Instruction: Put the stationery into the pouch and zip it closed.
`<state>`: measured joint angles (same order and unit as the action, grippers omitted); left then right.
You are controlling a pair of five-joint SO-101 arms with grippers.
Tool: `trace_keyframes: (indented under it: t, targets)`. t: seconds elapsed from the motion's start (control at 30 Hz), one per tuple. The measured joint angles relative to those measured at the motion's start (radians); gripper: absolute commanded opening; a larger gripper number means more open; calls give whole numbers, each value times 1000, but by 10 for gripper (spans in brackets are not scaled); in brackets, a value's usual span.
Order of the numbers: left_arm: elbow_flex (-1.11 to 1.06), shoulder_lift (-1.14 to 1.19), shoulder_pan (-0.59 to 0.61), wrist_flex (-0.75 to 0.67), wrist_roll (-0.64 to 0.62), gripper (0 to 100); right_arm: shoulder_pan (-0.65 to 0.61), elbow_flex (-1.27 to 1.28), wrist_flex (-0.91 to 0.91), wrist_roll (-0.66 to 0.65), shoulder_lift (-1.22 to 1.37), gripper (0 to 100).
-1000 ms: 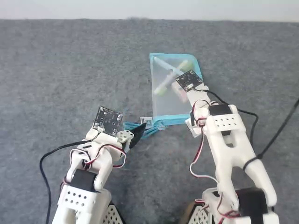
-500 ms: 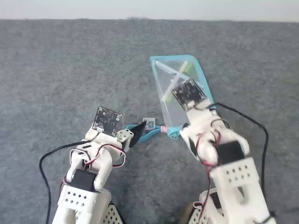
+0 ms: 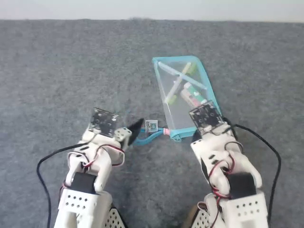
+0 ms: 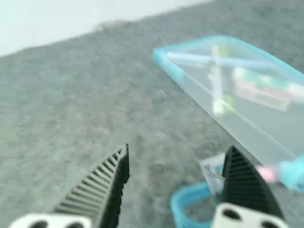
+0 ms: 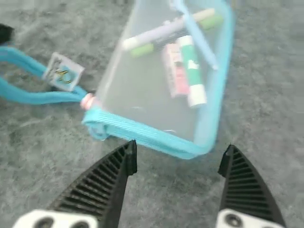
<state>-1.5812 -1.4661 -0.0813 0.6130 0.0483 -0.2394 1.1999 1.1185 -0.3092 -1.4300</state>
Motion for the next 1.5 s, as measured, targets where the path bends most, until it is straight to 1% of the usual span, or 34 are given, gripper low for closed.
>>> trace_keyframes:
  t: [0.17,0.43,0.6,0.63,0.7,0.77,0.9,0.93,0.97,1.07,1.13,1.2,1.3,1.37,1.4,1.5]
  targets:
    - [0,0,112,-55,0,303,69,121,0,0,-132,275]
    - [0,0,130,-63,-2,303,132,345,0,6,-368,275]
    - [-21,0,130,-63,-2,303,193,413,0,6,-376,275]
    - [-23,0,143,-63,-3,303,198,428,0,6,-373,275]
    - [-23,0,206,-63,-25,303,218,457,0,6,-368,275]
    - [-21,0,292,-63,-117,303,210,460,0,8,-370,275]
    - [26,0,471,-29,-397,303,212,460,3,8,-370,275]
    - [35,0,496,-9,-460,303,210,460,3,8,-370,275]
    - [41,0,506,12,-491,303,210,460,3,8,-370,275]
    - [64,0,516,57,-457,303,210,460,3,8,-370,275]
    - [84,-9,514,68,-376,303,210,460,3,8,-370,275]
    - [89,-71,517,83,-322,303,210,460,3,8,-370,275]
    - [89,-226,517,170,-262,303,210,460,3,8,-370,275]
    - [91,-330,489,247,-221,303,210,460,3,8,-370,275]
    - [92,-331,470,272,-201,303,210,460,3,8,-370,275]
    - [72,-324,425,269,-175,303,210,460,3,8,-370,275]
